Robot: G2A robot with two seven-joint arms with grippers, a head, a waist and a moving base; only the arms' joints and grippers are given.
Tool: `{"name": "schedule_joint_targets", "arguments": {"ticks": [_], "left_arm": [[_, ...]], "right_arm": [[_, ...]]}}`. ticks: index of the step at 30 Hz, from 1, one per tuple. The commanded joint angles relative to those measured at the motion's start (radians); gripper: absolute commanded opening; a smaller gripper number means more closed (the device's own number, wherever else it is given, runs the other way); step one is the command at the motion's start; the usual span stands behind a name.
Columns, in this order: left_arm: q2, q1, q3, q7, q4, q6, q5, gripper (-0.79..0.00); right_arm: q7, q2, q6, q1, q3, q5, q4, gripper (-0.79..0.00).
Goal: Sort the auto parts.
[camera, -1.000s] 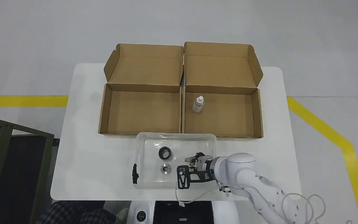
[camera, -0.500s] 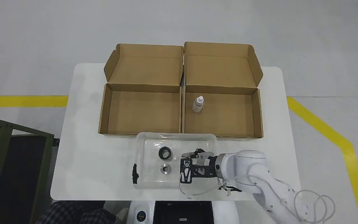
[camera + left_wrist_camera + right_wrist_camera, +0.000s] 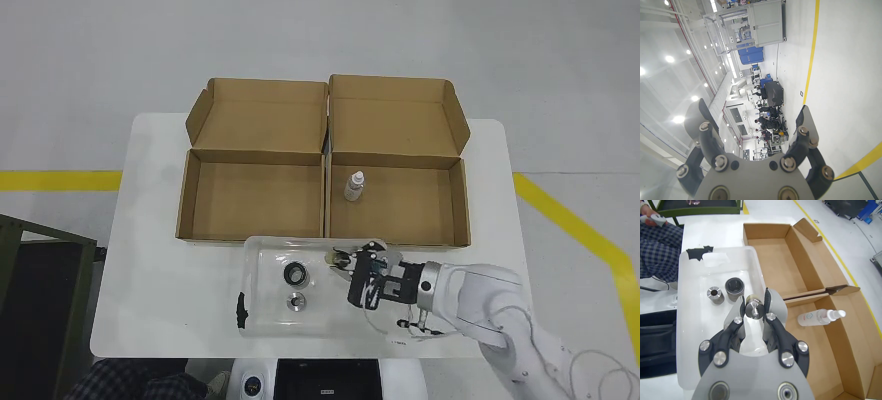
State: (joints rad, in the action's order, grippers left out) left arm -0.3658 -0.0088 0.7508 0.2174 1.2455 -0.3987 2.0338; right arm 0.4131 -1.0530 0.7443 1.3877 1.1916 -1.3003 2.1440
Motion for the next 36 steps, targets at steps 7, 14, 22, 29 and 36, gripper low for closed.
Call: {"name": "schedule_joint_targets", "arguments": {"ticks": [7, 14, 22, 29, 36], "left_arm": [[0.000, 0.000, 0.000, 0.000, 0.000, 0.000, 0.000, 0.000], [0.000, 0.000, 0.000, 0.000, 0.000, 0.000, 0.000, 0.000], [0.000, 0.000, 0.000, 0.000, 0.000, 0.000, 0.000, 0.000], [0.000, 0.000, 0.000, 0.000, 0.000, 0.000, 0.000, 0.000], [0.000, 0.000, 0.000, 0.000, 0.000, 0.000, 0.000, 0.000]], "right_arm": [[-0.095, 0.002, -0.027, -0.007, 0.056, 0.063, 0.040, -0.785], [-0.152, 0.002, -0.041, -0.031, 0.083, 0.115, 0.059, -0.785], [-0.188, 0.000, -0.051, -0.062, 0.086, 0.139, 0.054, -0.785], [-0.219, -0.001, -0.043, -0.086, 0.092, 0.166, 0.046, -0.785], [-0.244, -0.002, -0.031, -0.094, 0.091, 0.182, 0.030, -0.785]]}}
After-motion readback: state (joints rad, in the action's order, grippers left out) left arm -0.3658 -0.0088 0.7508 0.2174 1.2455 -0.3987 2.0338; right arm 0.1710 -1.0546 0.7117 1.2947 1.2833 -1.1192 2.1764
